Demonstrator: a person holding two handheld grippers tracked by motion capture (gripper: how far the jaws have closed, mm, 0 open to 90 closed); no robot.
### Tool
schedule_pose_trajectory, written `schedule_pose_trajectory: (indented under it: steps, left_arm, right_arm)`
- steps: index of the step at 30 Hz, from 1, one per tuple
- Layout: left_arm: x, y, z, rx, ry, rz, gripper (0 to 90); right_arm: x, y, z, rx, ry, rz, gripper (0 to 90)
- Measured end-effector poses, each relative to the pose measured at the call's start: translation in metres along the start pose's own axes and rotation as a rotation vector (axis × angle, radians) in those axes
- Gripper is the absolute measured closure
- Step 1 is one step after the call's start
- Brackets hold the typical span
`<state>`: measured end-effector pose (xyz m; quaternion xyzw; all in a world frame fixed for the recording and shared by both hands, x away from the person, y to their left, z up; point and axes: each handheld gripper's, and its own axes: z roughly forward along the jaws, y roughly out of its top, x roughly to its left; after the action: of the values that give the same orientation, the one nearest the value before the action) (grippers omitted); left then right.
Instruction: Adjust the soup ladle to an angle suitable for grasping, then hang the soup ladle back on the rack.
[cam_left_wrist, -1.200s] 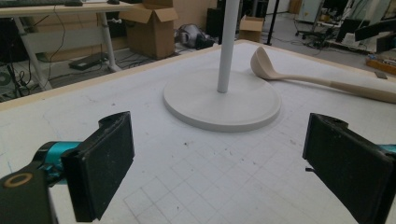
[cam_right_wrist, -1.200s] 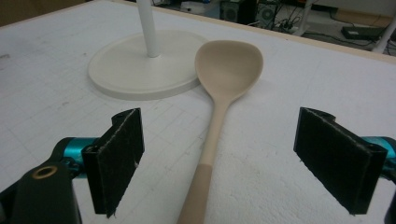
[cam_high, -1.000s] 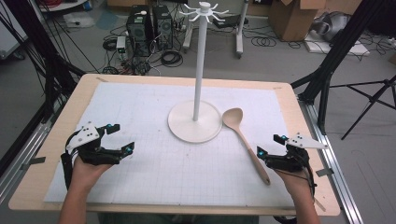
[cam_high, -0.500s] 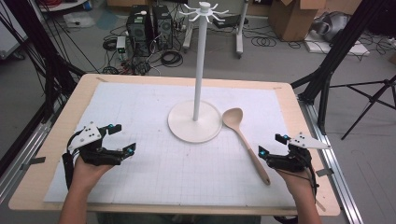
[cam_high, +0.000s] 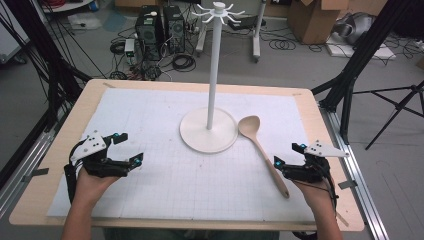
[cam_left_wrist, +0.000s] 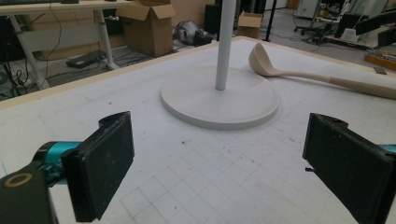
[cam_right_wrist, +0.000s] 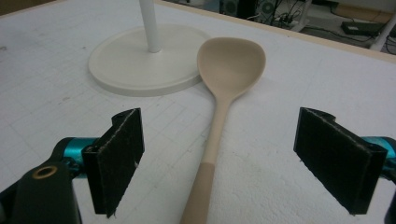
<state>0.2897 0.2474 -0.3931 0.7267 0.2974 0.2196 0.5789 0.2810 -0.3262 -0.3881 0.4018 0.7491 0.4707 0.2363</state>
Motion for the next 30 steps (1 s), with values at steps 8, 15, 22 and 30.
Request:
schedule_pose_trajectory:
  steps: [8, 15, 22, 30]
  left_arm:
    - [-0.0003, -0.0002, 0.001, 0.002, -0.003, 0.001, 9.4]
    - [0.002, 0.0006, 0.004, -0.009, -0.021, -0.002, 9.4]
    - [0.0052, 0.0019, 0.0006, -0.011, -0.008, 0.002, 9.4]
    - [0.0034, 0.003, 0.0001, -0.003, -0.005, 0.008, 9.4]
  right_arm:
    - [-0.0007, -0.0008, -0.0007, 0.005, -0.004, 0.008, 15.0]
    - [-0.0005, -0.0027, 0.0009, 0.018, -0.002, 0.015, 15.0]
    - [-0.0025, -0.0029, 0.0015, 0.019, -0.01, 0.011, 15.0]
    - [-0.0018, -0.0027, -0.0001, 0.011, -0.006, 0.017, 15.0]
